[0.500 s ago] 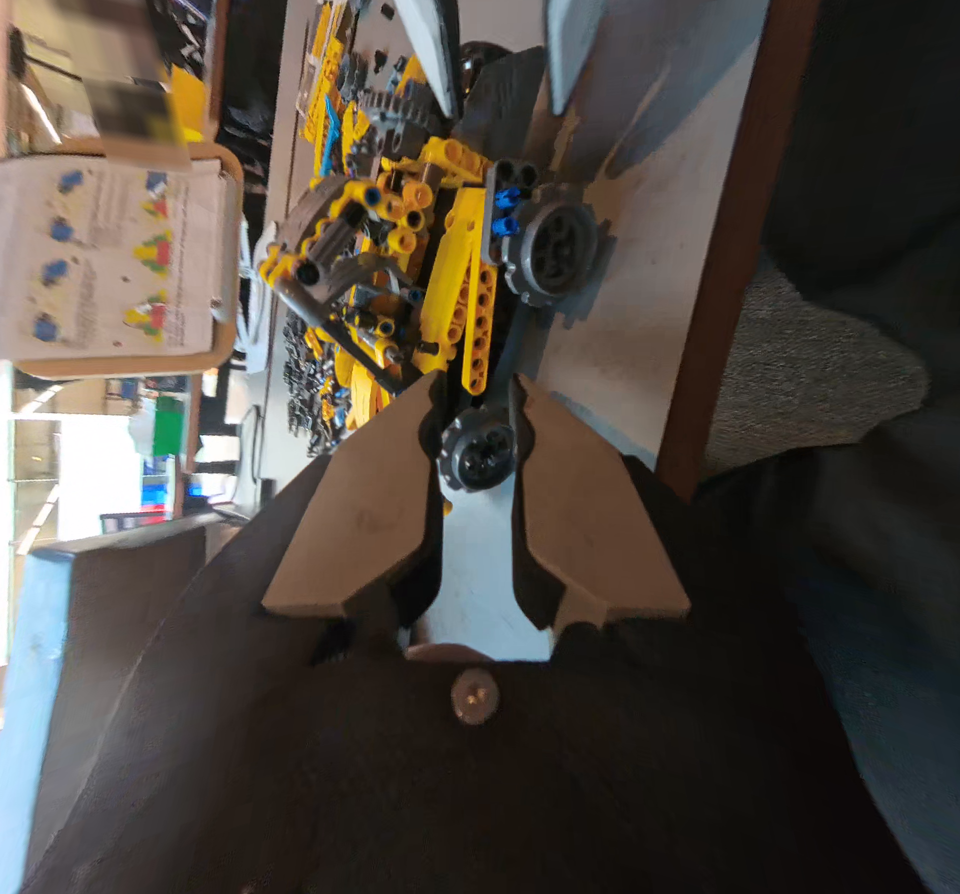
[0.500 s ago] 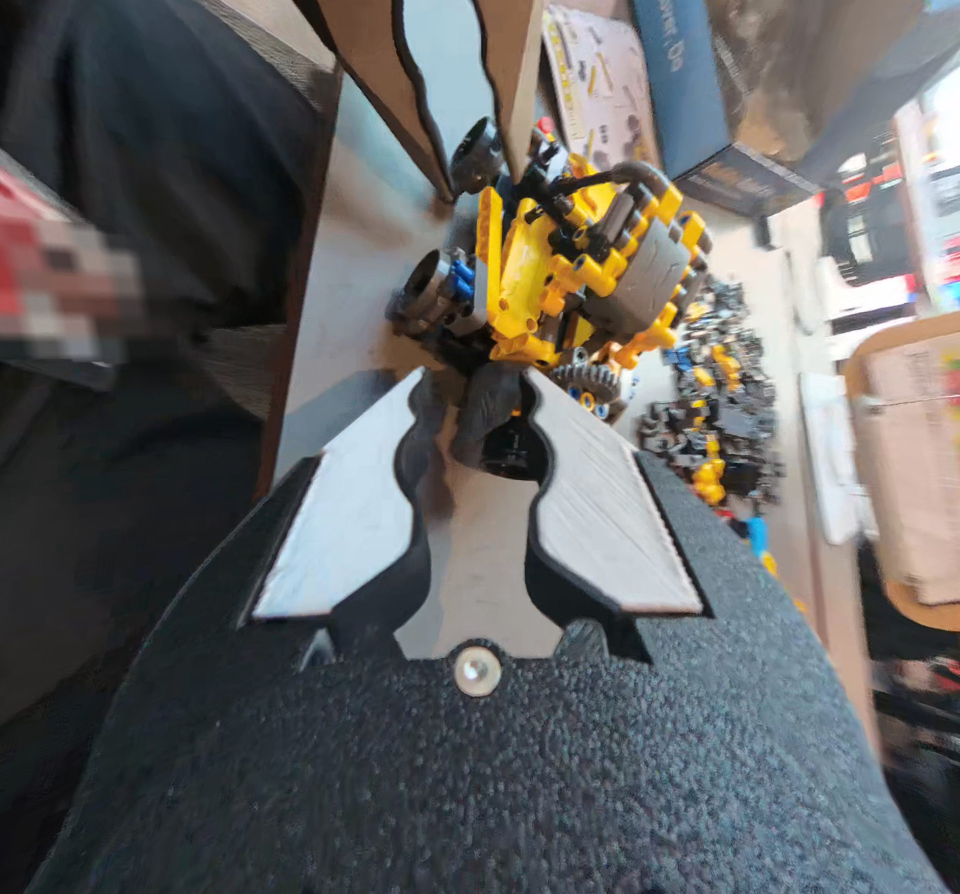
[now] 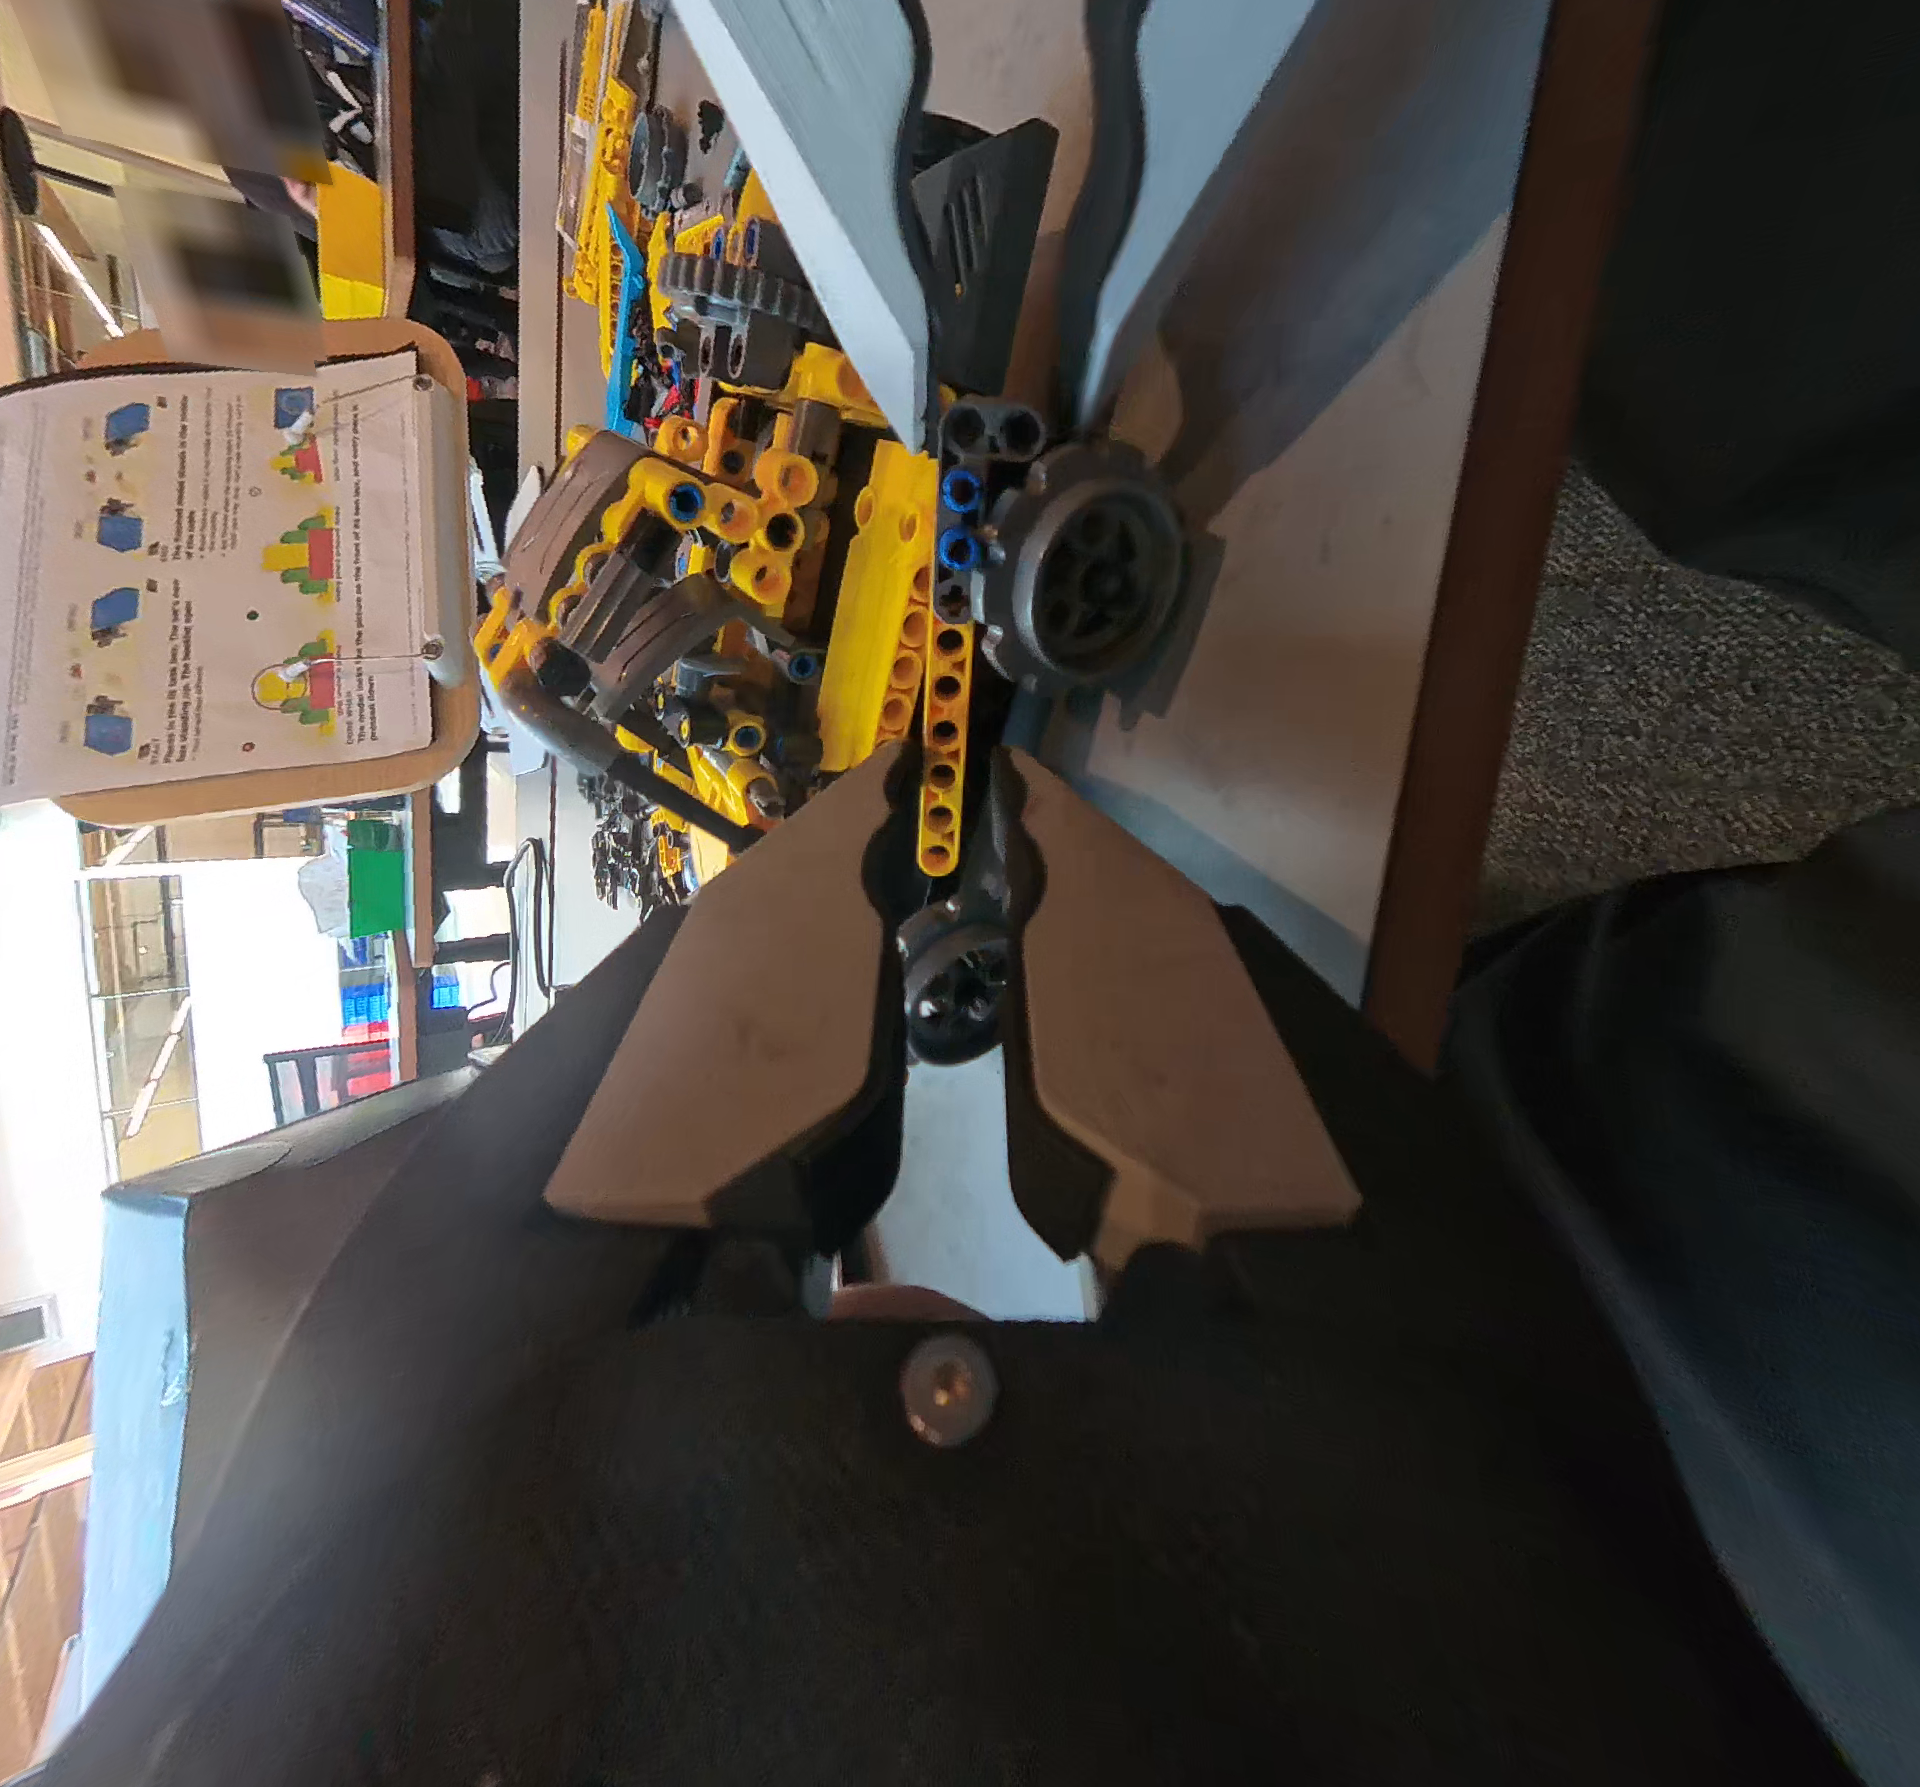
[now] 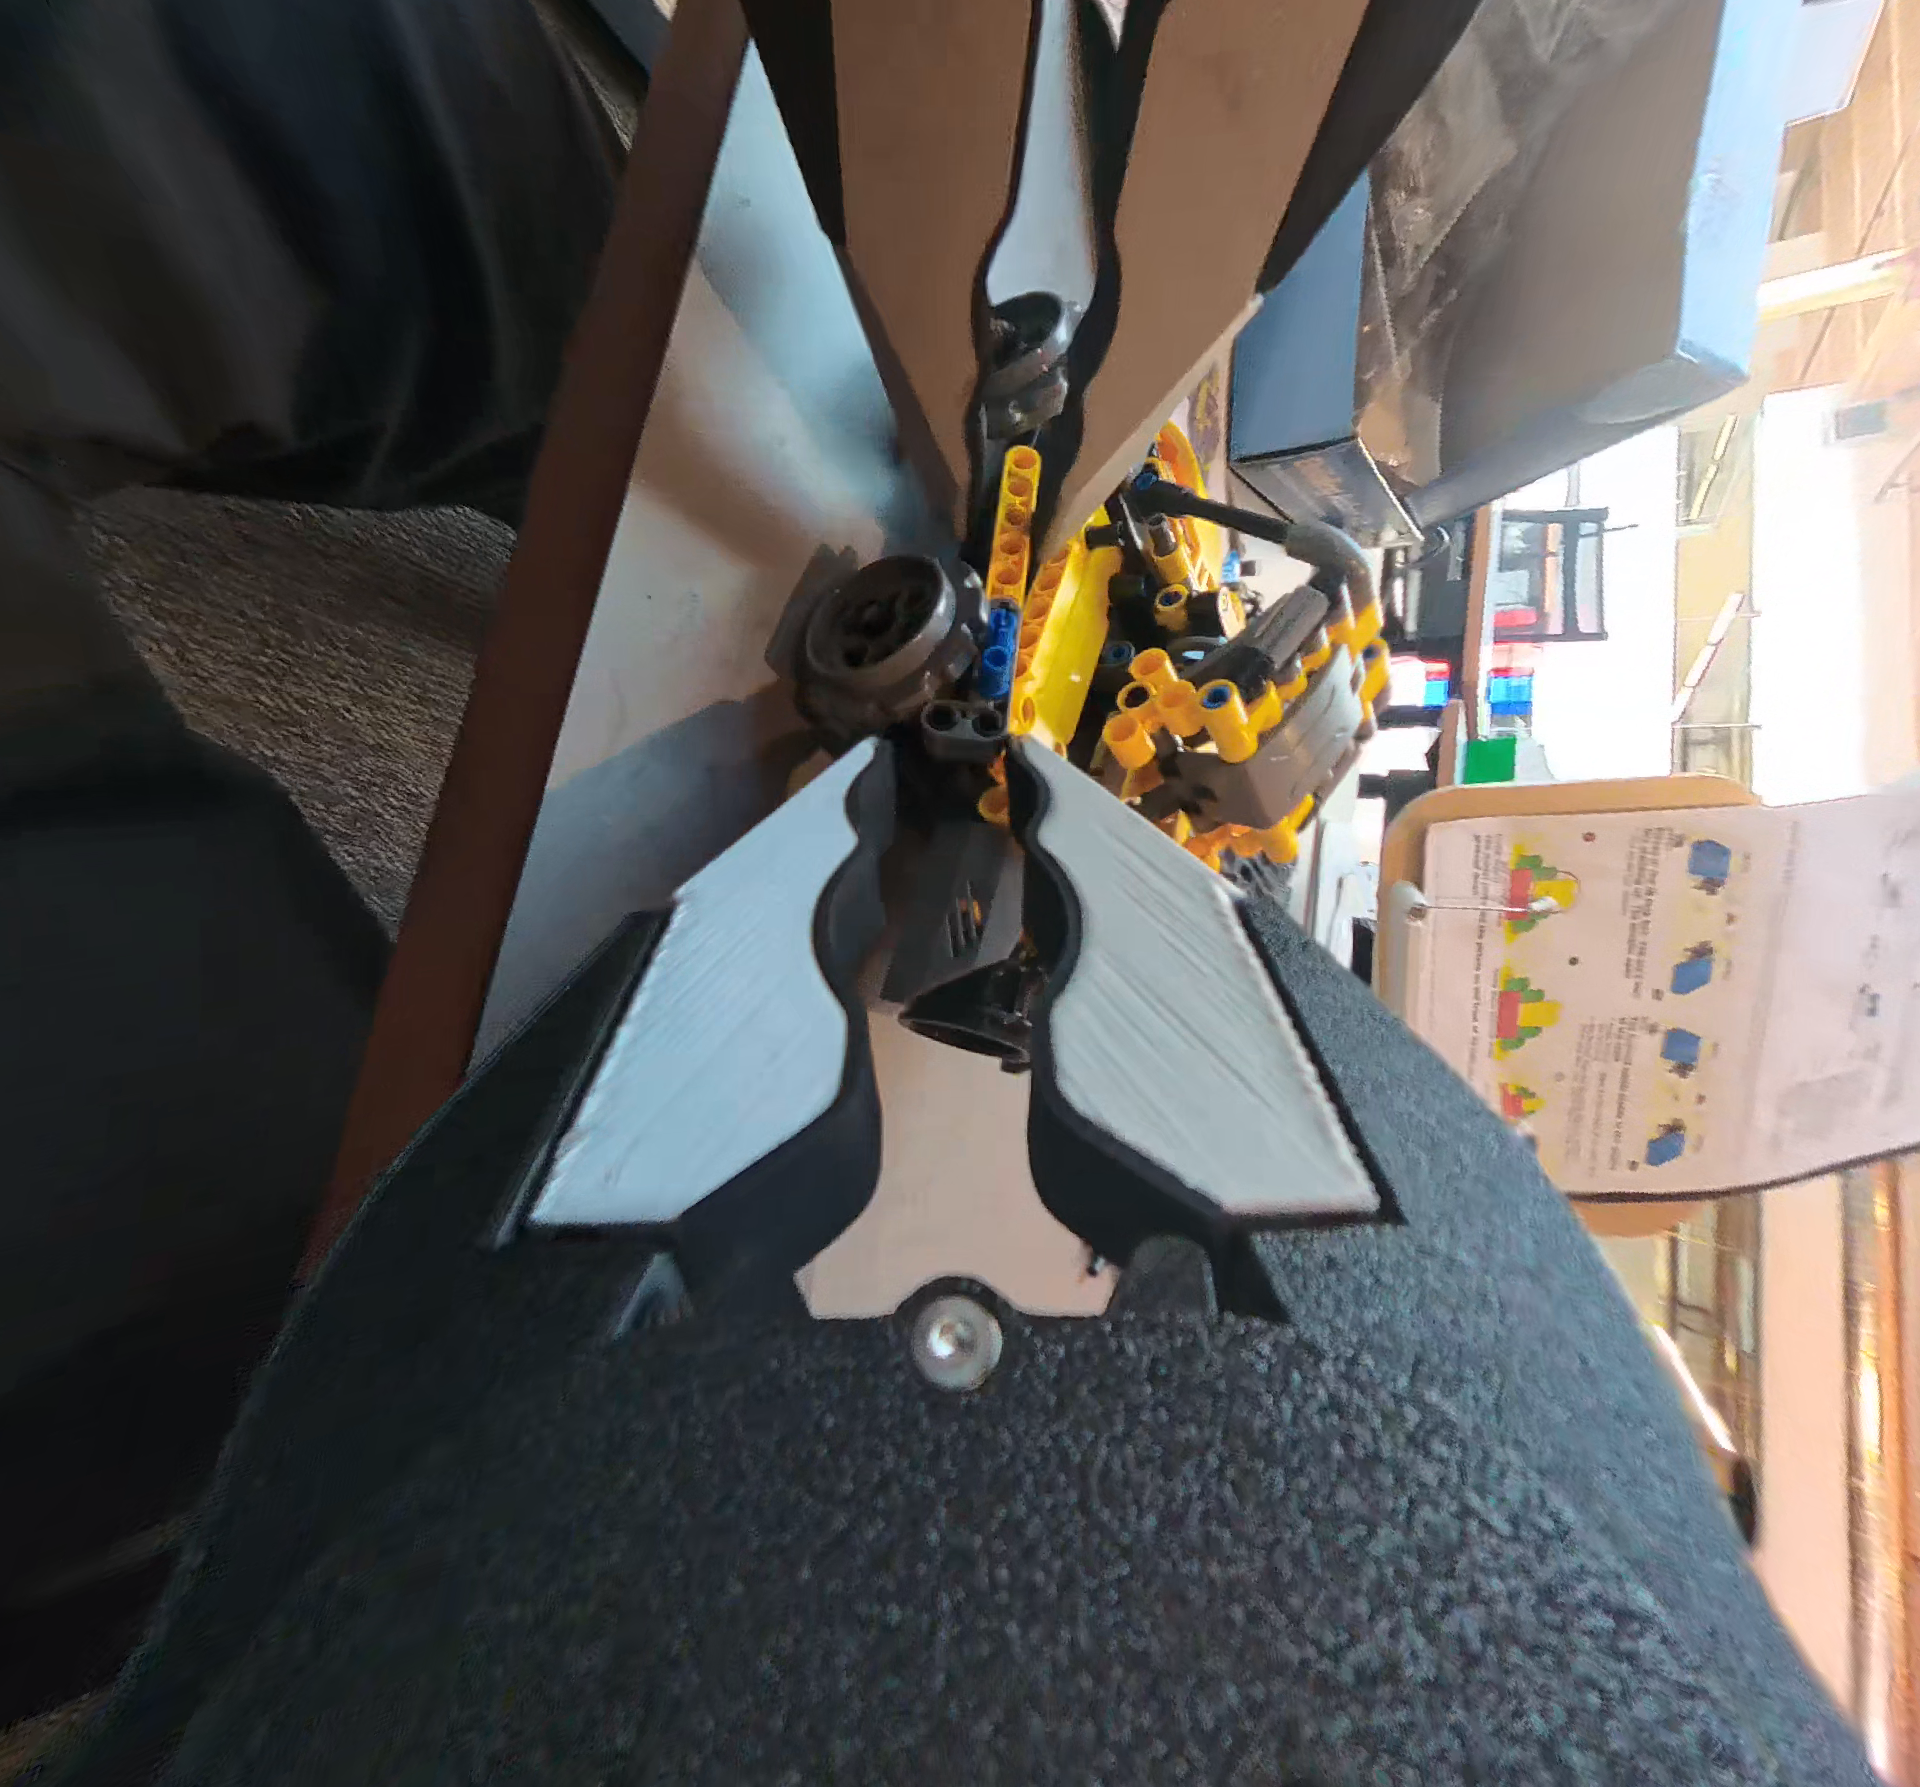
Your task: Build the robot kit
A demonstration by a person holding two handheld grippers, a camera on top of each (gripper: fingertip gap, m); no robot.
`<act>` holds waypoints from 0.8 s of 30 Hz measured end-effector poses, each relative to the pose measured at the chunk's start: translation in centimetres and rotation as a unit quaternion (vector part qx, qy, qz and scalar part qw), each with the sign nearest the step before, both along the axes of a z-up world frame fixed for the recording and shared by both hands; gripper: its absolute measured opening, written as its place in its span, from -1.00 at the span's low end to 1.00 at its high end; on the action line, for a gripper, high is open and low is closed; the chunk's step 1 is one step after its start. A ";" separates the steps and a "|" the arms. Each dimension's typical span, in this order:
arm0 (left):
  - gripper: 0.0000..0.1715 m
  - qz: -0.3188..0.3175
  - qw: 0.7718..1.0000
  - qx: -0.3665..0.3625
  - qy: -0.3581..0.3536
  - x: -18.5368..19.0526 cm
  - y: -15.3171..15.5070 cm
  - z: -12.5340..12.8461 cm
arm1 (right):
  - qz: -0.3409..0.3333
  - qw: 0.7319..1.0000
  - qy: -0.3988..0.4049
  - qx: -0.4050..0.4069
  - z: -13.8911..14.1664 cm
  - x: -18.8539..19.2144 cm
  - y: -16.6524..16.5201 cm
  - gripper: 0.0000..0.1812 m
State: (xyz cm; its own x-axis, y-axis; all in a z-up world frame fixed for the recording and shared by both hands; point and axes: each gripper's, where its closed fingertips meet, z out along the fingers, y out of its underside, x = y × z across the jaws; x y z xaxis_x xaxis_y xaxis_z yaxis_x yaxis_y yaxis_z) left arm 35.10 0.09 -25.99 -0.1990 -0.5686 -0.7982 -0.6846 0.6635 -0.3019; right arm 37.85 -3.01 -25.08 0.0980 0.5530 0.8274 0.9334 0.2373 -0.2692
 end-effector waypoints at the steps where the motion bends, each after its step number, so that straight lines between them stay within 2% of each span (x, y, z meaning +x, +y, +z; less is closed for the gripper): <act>1: -0.91 -0.001 1.000 0.006 0.002 0.1 0.0 0.0 | -0.004 1.000 -0.003 0.009 0.2 0.1 0.1 -0.82; 5: -0.95 -0.005 0.999 0.044 -0.004 0.1 0.0 0.8 | -0.003 1.000 -0.003 0.018 0.6 0.1 0.0 -0.83; 11: -0.96 -0.019 0.986 0.155 -0.053 0.2 -0.3 3.3 | 0.006 0.999 0.021 0.027 1.6 0.0 -0.4 -0.79; 13: -0.96 -0.018 0.981 0.183 -0.069 0.3 0.0 3.5 | 0.006 0.998 0.065 -0.004 1.8 -0.1 -0.6 -0.66; 15: -0.95 -0.009 0.979 0.189 -0.078 0.5 0.4 3.3 | 0.007 0.987 0.145 -0.070 2.2 -0.3 -1.0 -0.59; 19: -0.95 0.005 0.977 0.194 -0.084 0.8 0.7 3.2 | -0.003 0.943 0.300 -0.142 4.6 0.8 -1.0 -0.49; 22: -0.97 -0.006 0.974 0.209 -0.082 1.1 0.4 3.1 | -0.012 0.927 0.344 -0.149 5.6 1.5 -0.6 -0.44; 24: -0.97 -0.005 0.973 0.217 -0.084 1.1 0.5 3.1 | -0.039 0.918 0.360 -0.160 5.3 2.0 0.2 -0.27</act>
